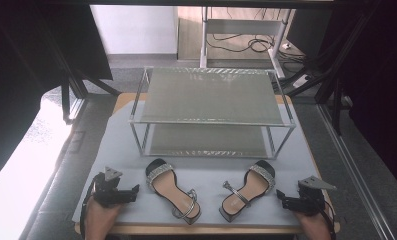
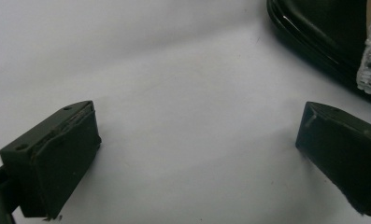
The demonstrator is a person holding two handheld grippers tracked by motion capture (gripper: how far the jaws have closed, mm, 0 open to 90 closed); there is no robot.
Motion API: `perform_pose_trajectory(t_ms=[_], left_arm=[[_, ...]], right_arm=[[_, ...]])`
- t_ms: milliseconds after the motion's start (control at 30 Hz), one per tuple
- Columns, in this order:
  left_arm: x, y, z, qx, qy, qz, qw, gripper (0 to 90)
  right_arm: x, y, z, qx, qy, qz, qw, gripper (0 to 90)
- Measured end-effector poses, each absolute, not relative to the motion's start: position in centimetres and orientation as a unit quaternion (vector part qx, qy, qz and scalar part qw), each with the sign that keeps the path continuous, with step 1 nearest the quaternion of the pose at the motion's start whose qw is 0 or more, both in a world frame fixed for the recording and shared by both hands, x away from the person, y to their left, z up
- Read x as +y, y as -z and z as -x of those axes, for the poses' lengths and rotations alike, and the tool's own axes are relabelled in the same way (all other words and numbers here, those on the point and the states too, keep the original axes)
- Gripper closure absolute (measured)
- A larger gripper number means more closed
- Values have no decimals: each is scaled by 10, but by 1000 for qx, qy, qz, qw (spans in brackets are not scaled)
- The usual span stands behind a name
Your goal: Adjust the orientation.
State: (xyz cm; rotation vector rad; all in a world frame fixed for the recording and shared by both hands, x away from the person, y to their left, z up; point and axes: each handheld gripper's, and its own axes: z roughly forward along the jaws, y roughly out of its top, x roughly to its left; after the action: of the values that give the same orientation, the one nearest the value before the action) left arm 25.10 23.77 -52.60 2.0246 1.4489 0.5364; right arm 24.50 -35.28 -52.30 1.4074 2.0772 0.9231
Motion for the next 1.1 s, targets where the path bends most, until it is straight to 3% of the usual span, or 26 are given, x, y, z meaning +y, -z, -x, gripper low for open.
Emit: perform_pose_trajectory(t_ms=[700, 1100], left_arm=[[235, 526, -250, 553, -205, -753, 292, 0], [231, 520, -246, 539, -184, -758, 319, 147]], right_arm=[[-353, 524, -245, 755, -338, -512, 233, 95], [-353, 524, -245, 755, -338, -511, 233, 96]])
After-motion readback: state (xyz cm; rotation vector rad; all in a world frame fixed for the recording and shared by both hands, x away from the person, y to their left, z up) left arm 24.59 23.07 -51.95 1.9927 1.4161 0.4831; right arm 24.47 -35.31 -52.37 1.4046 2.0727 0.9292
